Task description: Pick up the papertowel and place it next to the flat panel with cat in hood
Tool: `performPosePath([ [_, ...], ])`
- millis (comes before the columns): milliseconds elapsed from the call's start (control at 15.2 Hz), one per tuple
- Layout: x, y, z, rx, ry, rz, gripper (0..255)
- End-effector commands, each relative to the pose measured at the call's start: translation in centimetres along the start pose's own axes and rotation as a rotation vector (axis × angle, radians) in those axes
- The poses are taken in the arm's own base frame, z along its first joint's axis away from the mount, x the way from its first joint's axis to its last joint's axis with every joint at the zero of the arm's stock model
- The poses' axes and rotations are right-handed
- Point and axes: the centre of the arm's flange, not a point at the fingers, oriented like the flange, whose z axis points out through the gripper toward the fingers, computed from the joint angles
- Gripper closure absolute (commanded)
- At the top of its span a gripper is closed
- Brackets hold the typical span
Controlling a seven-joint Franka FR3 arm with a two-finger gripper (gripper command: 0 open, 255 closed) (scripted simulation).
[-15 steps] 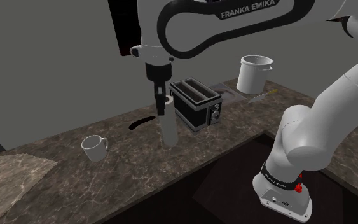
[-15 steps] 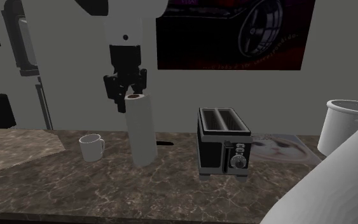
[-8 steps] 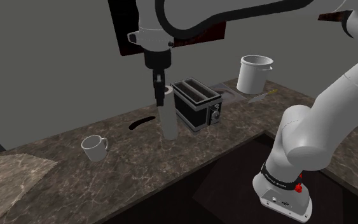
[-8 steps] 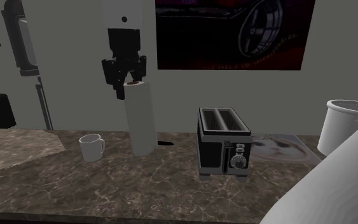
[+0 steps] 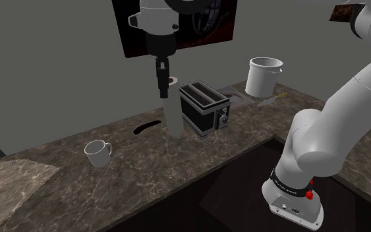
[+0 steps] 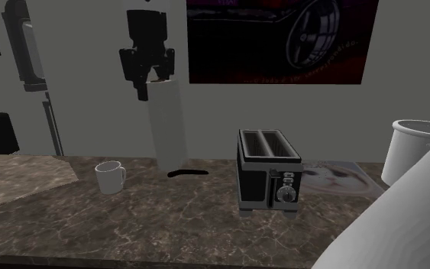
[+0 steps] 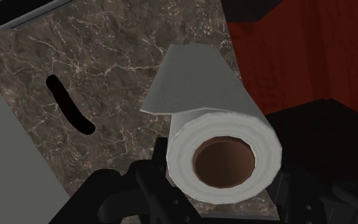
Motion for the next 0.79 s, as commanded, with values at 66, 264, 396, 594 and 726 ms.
performPosePath([
  [66,0.0,0.0,-1.7,0.0,0.0,0.0,255],
  [264,0.1,0.1,-3.3,0.0,0.0,0.0,255],
  [396,0.1,0.1,-4.3,0.0,0.0,0.0,255],
  [594,0.2,0.2,-5.8,0.0,0.0,0.0,255],
  [726,-2.1,1.6,-5.9,0.0,0.0,0.0,255],
])
